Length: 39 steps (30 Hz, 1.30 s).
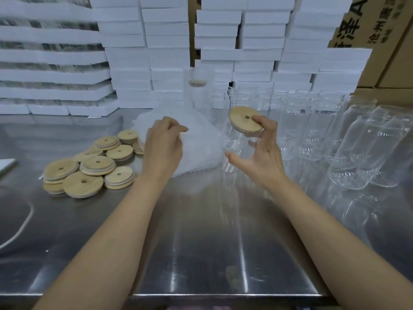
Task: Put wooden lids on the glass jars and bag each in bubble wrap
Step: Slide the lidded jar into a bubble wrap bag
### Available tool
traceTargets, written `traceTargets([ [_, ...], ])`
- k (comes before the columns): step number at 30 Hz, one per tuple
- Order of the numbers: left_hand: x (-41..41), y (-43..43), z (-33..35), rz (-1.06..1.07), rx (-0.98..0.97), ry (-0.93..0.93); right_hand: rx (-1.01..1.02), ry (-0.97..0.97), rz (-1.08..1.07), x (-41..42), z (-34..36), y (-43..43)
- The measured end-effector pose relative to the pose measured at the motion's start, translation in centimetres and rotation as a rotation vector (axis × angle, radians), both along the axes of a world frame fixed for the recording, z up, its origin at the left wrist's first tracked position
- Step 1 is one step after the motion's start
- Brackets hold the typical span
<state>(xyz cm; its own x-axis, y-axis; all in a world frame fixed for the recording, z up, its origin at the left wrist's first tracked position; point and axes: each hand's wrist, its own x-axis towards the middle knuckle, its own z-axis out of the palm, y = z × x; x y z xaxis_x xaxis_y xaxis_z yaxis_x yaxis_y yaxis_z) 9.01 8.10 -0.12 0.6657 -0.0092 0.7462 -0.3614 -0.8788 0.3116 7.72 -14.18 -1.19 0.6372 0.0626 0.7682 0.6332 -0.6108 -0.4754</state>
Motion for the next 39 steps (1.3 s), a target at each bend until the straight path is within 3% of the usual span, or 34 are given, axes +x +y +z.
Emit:
traceTargets([
  [2, -0.3, -1.3, -0.2, -0.178, 0.029, 0.127, 0.017, 0.004, -0.023, 0.2, -0.1, 0.0],
  [4, 0.0, -1.9, -0.8, -0.130, 0.238, 0.245, 0.042, -0.008, -0.042, 0.3, -0.3, -0.1],
  [6, 0.2, -1.7, -1.1, -0.054, 0.340, 0.193, 0.086, -0.024, -0.073, 0.4, -0.2, -0.1],
  [10, -0.1, -0.7, 0.1, 0.090, 0.124, -0.023, 0.234, -0.010, -0.080, 0.5, 0.3, -0.2],
  [12, -0.5, -0.9, 0.4, 0.033, 0.129, -0.087, 0.255, 0.007, -0.085, 0.5, 0.4, -0.2],
  [15, -0.6, -2.4, -0.2, -0.162, 0.147, 0.053, 0.256, 0.021, -0.117, 0.3, 0.3, -0.2],
  [18, -0.3, -3.5, -1.5, -0.144, 0.281, 0.284, 0.273, 0.011, -0.147, 0.3, 0.4, -0.3],
  [21, 0.3, -2.9, -1.8, -0.118, 0.409, 0.232, 0.318, 0.011, -0.170, 0.4, 0.4, -0.4],
  [25, 0.2, -2.4, -1.0, -0.153, 0.119, 0.126, 0.471, 0.033, -0.179, 0.6, 0.8, -0.5],
  [29, -0.4, -2.3, -0.2, -0.202, -0.152, 0.226, 0.675, 0.062, -0.154, 0.8, 1.2, -0.7],
  [35, -1.5, -2.8, 0.5, -0.173, -0.183, 0.276, 1.011, 0.209, -0.017, 0.9, 2.3, -1.1],
  [39, -1.2, -3.1, 0.3, -0.143, -0.068, 0.248, 1.072, 0.280, 0.059, 0.8, 2.5, -0.9],
])
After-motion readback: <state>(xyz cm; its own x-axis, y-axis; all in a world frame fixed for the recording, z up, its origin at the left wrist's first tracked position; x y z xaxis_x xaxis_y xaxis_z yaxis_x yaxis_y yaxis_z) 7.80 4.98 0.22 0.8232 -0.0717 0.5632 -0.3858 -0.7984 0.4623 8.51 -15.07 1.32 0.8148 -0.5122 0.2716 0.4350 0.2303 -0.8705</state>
